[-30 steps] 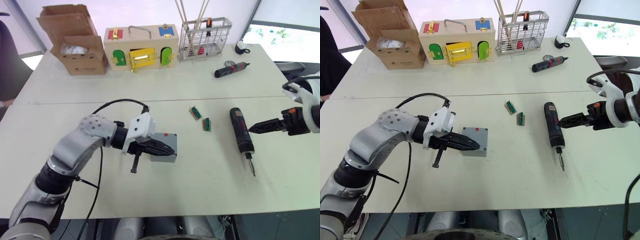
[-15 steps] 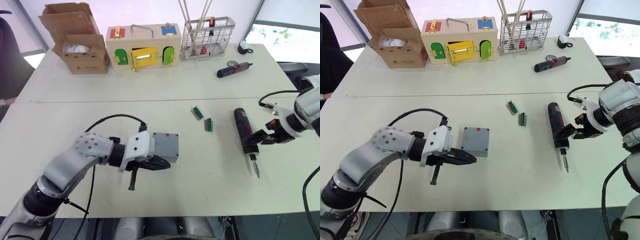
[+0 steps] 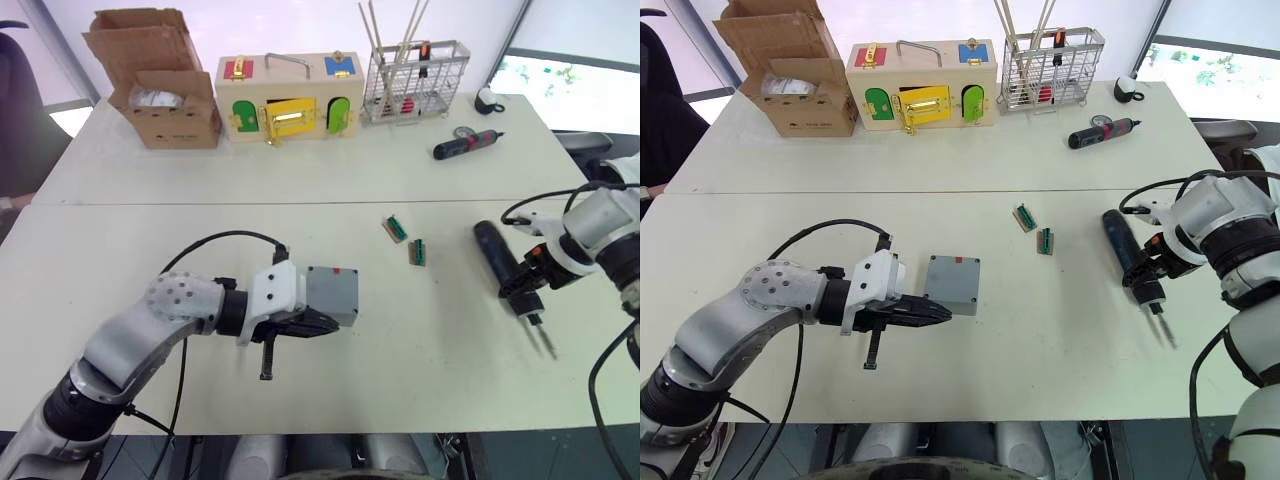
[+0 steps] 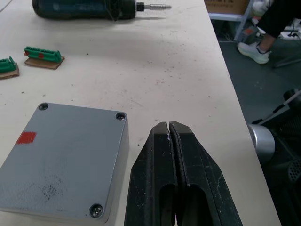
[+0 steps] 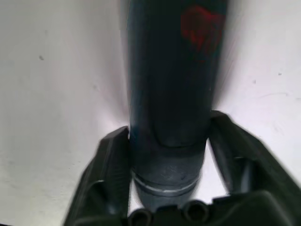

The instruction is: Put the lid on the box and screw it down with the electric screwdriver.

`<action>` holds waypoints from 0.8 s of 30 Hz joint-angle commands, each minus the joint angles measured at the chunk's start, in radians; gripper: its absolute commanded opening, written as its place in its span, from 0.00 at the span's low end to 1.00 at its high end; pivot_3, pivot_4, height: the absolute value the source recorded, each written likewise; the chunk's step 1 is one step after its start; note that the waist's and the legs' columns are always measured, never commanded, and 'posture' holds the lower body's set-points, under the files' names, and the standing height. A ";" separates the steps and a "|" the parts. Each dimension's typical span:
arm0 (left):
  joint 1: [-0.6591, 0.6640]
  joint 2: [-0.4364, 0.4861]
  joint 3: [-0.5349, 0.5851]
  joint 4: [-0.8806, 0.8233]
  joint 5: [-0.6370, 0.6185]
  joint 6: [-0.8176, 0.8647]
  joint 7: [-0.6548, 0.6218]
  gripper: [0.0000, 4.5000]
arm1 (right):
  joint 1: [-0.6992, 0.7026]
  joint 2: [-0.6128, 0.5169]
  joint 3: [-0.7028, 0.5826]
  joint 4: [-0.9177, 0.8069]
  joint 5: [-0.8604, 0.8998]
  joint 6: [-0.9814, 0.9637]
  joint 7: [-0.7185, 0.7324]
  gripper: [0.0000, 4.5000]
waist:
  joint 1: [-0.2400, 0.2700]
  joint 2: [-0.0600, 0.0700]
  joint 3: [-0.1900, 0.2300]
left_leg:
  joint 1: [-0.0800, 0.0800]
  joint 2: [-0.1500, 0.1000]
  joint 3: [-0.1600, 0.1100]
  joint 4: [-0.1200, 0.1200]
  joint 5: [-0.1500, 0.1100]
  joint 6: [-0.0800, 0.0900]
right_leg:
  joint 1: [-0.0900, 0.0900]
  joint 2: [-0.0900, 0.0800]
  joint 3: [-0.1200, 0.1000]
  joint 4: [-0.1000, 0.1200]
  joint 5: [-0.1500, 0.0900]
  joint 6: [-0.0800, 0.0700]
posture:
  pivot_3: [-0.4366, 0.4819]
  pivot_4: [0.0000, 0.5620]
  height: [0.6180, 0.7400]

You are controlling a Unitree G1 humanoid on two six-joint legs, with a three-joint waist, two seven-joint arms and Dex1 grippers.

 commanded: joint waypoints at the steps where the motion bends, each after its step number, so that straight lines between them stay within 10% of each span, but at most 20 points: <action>1: -0.001 -0.006 -0.003 -0.018 0.010 -0.018 0.012 0.00 | 0.073 0.045 -0.003 -0.002 -0.012 0.001 -0.020 0.41 | 0.001 -0.006 -0.004 | 0.000 0.000 0.000 0.000 0.000 0.000 | 0.001 0.000 0.000 0.000 0.000 0.000 | 0.48 0.27 1.00; 16: -0.012 -0.018 -0.003 0.048 0.033 -0.050 0.006 0.00 | 0.034 0.068 -0.175 0.088 -0.068 -0.022 -0.026 0.41 | 0.012 -0.010 -0.007 | 0.013 0.000 -0.002 -0.004 -0.002 -0.001 | 0.019 -0.001 -0.002 -0.015 0.000 -0.001 | 0.48 0.27 1.00; 24: -0.086 0.000 0.028 0.189 0.050 -0.094 -0.065 0.00 | -0.336 0.050 -0.780 0.374 0.105 0.213 -0.276 0.41 | 0.000 0.021 0.009 | -0.002 -0.001 0.005 -0.004 0.001 -0.006 | -0.003 -0.001 0.004 -0.007 0.001 0.000 | 0.48 0.27 1.00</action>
